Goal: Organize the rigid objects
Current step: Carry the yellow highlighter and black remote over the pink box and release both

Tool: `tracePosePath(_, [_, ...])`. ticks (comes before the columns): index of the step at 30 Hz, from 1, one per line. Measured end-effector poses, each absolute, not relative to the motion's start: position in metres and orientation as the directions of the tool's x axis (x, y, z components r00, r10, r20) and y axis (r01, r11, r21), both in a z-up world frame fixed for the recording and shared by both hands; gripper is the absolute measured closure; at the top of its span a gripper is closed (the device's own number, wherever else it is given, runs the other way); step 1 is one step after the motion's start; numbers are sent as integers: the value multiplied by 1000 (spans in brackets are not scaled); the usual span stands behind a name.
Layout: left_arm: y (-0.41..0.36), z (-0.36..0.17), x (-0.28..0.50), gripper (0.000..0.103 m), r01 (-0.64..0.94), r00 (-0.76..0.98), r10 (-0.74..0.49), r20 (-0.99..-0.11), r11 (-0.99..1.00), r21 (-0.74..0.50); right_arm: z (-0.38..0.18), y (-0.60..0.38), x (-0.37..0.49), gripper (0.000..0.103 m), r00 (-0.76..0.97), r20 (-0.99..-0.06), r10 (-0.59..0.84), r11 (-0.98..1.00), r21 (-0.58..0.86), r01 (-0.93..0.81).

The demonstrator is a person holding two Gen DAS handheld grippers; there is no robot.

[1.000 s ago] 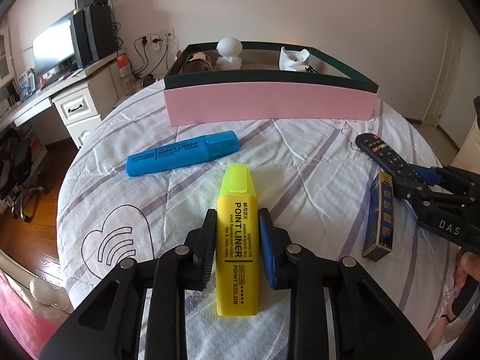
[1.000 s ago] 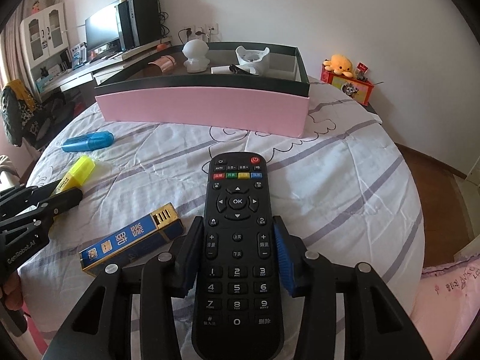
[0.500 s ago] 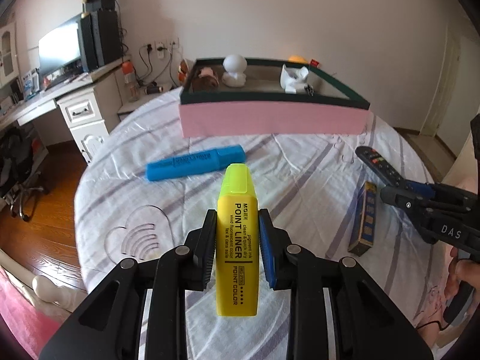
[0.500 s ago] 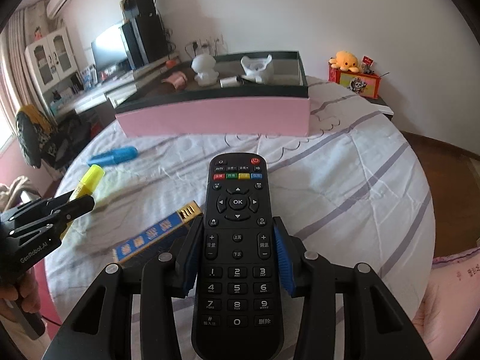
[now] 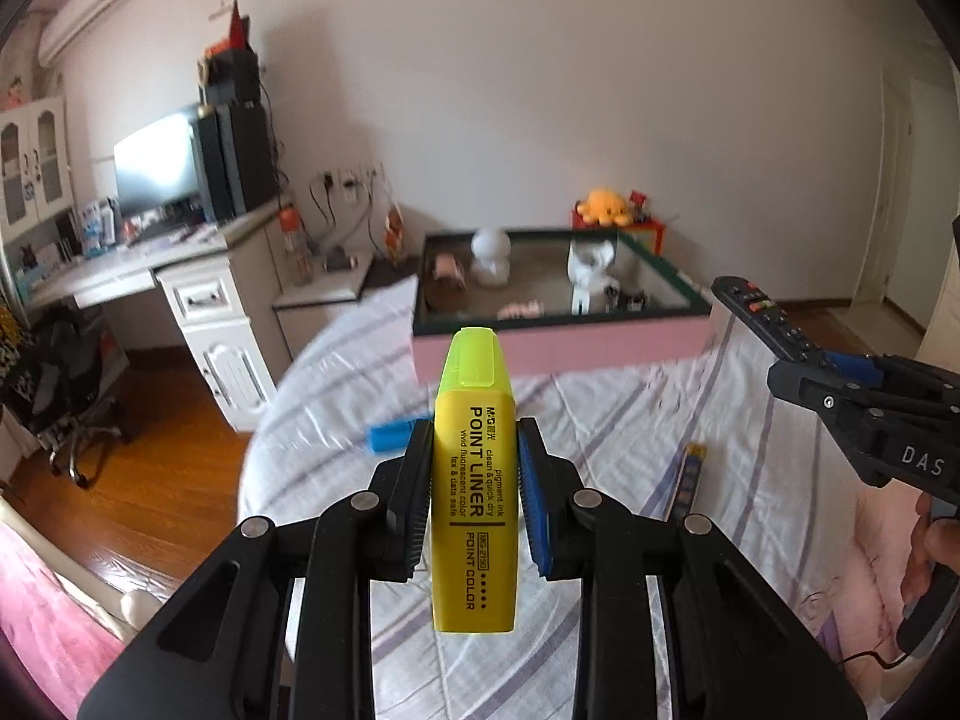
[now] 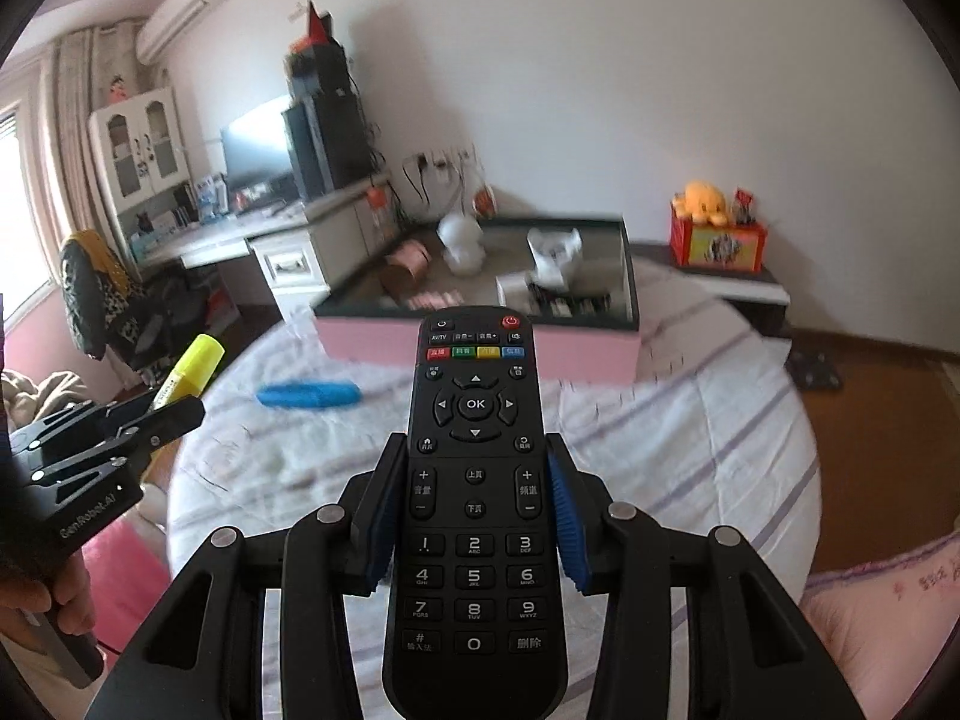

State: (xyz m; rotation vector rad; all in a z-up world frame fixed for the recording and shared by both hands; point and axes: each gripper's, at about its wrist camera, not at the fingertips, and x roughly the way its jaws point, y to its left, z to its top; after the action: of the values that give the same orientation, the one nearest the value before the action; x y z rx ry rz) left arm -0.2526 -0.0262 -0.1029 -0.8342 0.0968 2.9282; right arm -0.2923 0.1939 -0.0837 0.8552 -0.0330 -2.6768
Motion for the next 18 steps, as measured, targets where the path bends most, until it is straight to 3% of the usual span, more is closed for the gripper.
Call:
tracePosePath(10, [-40, -44, -209, 76, -76, -922, 54, -382, -996, 42, -27, 170, -256, 59, -824, -444, -351, -930, 60, 363])
tracePosePath(18, [-49, -21, -190, 76, -61, -945, 43, -323, -997, 44, -2, 156, -237, 59, -843, -395, -365, -921, 21, 389])
